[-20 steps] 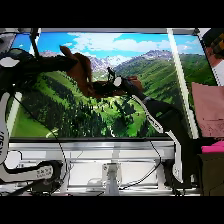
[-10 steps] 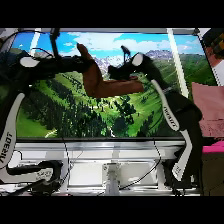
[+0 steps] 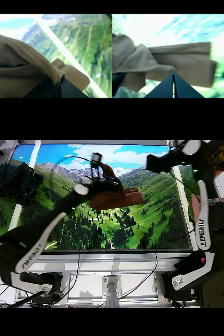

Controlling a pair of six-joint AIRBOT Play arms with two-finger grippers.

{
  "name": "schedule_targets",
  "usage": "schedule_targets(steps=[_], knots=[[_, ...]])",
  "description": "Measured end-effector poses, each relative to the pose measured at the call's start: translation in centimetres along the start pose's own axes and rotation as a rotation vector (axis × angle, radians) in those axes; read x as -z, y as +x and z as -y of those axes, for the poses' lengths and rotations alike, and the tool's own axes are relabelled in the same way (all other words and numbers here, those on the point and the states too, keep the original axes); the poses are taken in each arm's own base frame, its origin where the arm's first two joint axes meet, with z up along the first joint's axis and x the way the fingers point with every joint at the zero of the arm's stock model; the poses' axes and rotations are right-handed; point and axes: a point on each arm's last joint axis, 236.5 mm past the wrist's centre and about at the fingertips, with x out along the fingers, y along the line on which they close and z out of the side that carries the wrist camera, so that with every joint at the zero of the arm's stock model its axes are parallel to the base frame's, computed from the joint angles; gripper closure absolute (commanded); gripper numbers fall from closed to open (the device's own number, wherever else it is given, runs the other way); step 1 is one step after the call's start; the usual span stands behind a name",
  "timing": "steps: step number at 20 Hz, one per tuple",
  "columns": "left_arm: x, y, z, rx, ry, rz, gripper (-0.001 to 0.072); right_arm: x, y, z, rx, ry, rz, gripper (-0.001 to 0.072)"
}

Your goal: Fold the clothes and pants, and hang the long-sleeved shirts on hangers.

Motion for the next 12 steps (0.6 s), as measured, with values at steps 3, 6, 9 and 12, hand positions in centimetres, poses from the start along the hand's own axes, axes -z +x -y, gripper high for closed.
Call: schedule_targets(steps=[3, 6, 9, 12], knots=[[1.6, 2.8, 3.4, -0.003, 0.031, 0.005, 0.0689, -0.1, -2.4, 2.8, 0.044, 0.024, 0.003, 0.0693], [2.0, 5.1, 6.4, 0.018, 0.054, 0.023, 0.0338, 0.0, -3.5, 4.1, 0.064, 0.038, -0.001, 0.0674], [2.3, 6.2, 7.6, 0.027, 0.06, 0.03, 0.0008, 0.0, -3.9, 4.9, 0.081, 0.034, 0.0, 0.0662], [1.8, 6.3, 8.0, 0.025, 0.064, 0.045, 0.0008, -0.1, -4.0, 5.4, 0.093, 0.023, 0.006, 0.0382]])
